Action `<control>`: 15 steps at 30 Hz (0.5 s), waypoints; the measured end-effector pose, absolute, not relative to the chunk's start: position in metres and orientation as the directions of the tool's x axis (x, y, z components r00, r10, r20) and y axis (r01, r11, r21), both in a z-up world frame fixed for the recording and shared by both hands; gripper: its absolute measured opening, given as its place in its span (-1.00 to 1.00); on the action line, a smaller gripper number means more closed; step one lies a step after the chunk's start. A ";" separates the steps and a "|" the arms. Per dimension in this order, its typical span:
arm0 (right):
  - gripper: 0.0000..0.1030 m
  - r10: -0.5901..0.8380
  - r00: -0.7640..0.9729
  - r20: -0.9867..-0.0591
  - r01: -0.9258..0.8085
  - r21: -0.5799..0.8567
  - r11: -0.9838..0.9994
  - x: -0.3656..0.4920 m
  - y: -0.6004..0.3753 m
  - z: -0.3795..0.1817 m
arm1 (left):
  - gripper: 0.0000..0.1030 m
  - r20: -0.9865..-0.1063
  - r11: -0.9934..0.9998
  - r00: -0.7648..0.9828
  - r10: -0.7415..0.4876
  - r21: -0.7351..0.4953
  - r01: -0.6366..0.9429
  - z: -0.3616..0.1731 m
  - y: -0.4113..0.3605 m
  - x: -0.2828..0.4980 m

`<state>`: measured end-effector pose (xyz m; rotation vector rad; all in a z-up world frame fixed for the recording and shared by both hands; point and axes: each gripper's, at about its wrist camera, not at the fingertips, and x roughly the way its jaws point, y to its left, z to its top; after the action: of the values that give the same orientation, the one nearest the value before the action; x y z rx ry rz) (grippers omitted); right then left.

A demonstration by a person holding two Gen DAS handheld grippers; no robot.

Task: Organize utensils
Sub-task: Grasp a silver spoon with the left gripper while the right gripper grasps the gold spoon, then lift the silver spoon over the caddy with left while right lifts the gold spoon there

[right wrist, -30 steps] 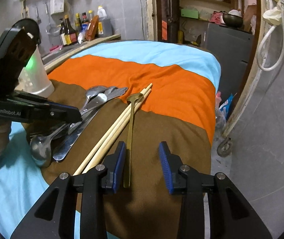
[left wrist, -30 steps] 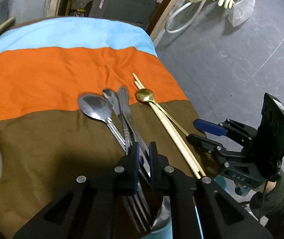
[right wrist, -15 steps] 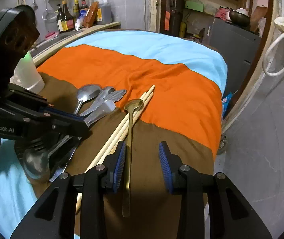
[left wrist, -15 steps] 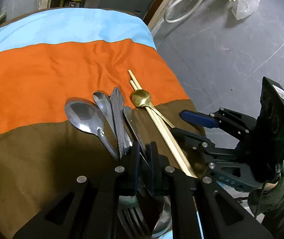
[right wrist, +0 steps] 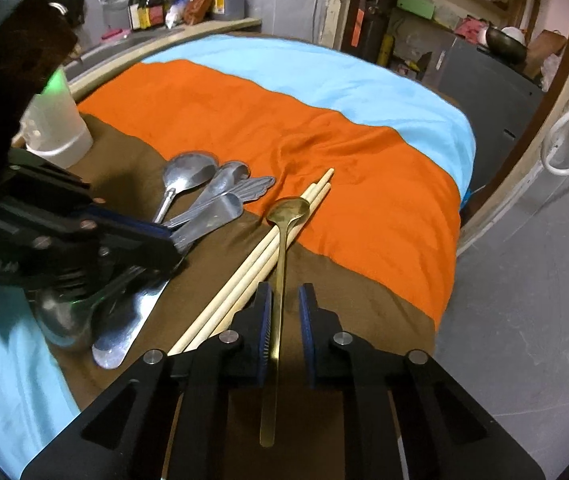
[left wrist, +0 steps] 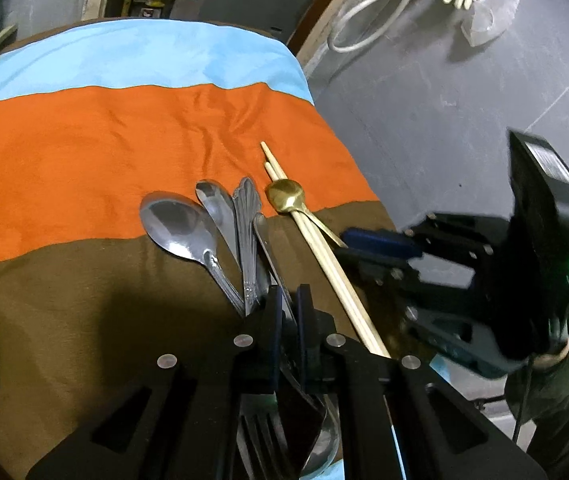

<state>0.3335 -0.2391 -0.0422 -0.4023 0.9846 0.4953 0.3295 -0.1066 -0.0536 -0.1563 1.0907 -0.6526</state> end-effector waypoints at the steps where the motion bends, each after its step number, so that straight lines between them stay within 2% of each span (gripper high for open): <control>1: -0.76 0.215 0.443 -0.870 -0.562 -0.083 0.823 0.339 -0.238 -0.043 | -0.90 -0.776 0.803 0.289 -0.560 -0.423 0.420 -0.053 -0.108 0.331; 6: -0.76 0.208 0.411 -0.887 -0.566 -0.070 0.822 0.352 -0.231 -0.044 | -0.89 -0.794 0.798 0.251 -0.554 -0.421 0.431 -0.054 -0.117 0.338; 8: -0.80 0.221 0.394 -0.892 -0.557 -0.040 0.829 0.355 -0.232 -0.043 | -0.89 -0.798 0.795 0.232 -0.555 -0.428 0.430 -0.055 -0.120 0.342; 10: -0.93 0.223 0.395 -0.891 -0.538 -0.027 0.843 0.356 -0.234 -0.043 | -0.91 -0.800 0.795 0.226 -0.556 -0.433 0.425 -0.056 -0.120 0.344; 15: -0.96 0.261 0.460 -0.849 -0.504 -0.008 0.864 0.342 -0.240 -0.041 | -0.94 -0.746 0.779 0.285 -0.602 -0.471 0.414 -0.057 -0.112 0.333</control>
<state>0.3417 -0.2401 -0.0410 -0.2747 0.9868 0.4777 0.3331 -0.1116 -0.0573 -0.1996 1.0861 -0.6860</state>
